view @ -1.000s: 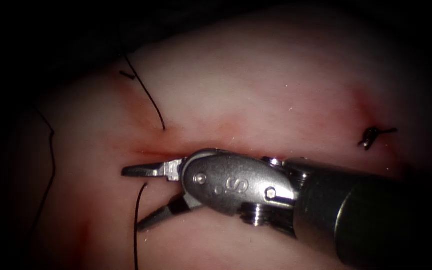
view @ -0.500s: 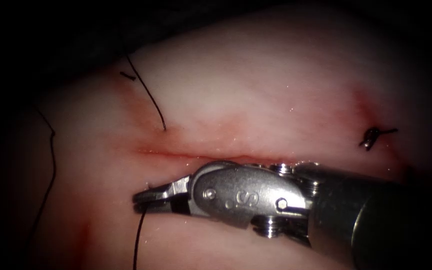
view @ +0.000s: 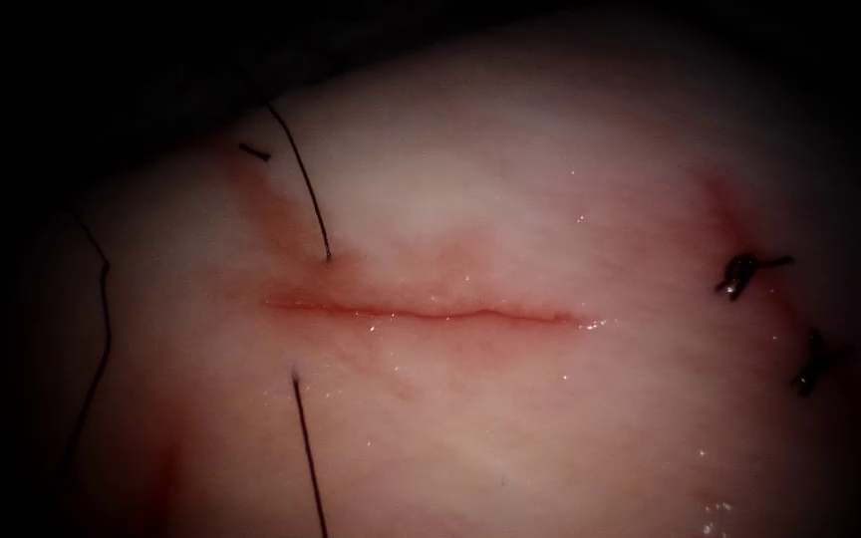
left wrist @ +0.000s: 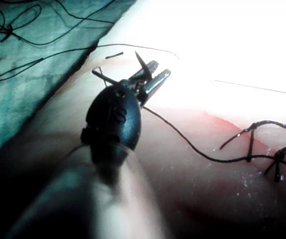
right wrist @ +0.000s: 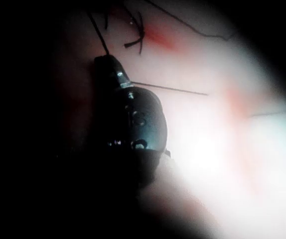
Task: Wound Closure
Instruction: With the right grasper, pull the suture through the tissue until a short tail remains.
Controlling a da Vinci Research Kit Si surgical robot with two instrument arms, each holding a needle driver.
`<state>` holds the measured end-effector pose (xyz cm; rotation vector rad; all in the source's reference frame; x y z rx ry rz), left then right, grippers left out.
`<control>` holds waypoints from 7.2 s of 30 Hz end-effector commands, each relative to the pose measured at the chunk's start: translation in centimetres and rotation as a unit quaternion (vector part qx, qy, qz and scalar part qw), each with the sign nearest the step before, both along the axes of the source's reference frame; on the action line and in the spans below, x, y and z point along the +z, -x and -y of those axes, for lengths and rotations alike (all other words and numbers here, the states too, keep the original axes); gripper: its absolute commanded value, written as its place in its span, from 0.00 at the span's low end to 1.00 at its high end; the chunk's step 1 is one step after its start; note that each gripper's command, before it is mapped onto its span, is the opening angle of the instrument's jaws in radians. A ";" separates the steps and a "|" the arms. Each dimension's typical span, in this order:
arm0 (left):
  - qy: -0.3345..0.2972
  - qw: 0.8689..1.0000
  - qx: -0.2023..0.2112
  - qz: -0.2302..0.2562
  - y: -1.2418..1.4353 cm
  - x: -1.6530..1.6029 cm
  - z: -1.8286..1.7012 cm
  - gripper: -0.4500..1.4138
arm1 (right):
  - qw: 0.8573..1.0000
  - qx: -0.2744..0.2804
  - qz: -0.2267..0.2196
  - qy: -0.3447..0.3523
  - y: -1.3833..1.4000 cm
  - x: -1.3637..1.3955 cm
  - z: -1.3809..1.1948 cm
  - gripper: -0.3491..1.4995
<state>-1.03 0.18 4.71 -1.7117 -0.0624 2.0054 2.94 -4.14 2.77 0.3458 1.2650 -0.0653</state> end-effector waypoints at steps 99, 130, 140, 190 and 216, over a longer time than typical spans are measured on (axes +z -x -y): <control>-0.005 1.000 0.006 0.003 0.06 0.10 -0.06 0.00 | 0.997 0.075 -0.008 -0.006 -0.08 1.13 -1.18 0.00; -0.005 1.000 0.009 -0.001 0.12 0.11 -0.03 0.00 | 0.993 0.021 -0.096 0.062 0.31 -0.06 -0.93 0.88; -0.005 1.000 0.011 -0.001 0.10 0.11 -0.03 0.00 | 0.990 0.051 -0.080 0.102 0.09 0.66 -1.76 0.97; -0.006 1.000 0.013 -0.002 0.10 0.11 -0.02 0.00 | 0.991 -0.045 -0.108 0.069 0.30 -0.10 -0.27 0.00; -0.006 1.000 0.017 -0.003 0.10 0.12 -0.01 0.00 | 0.988 0.042 -0.096 0.112 -0.15 0.98 -1.57 0.94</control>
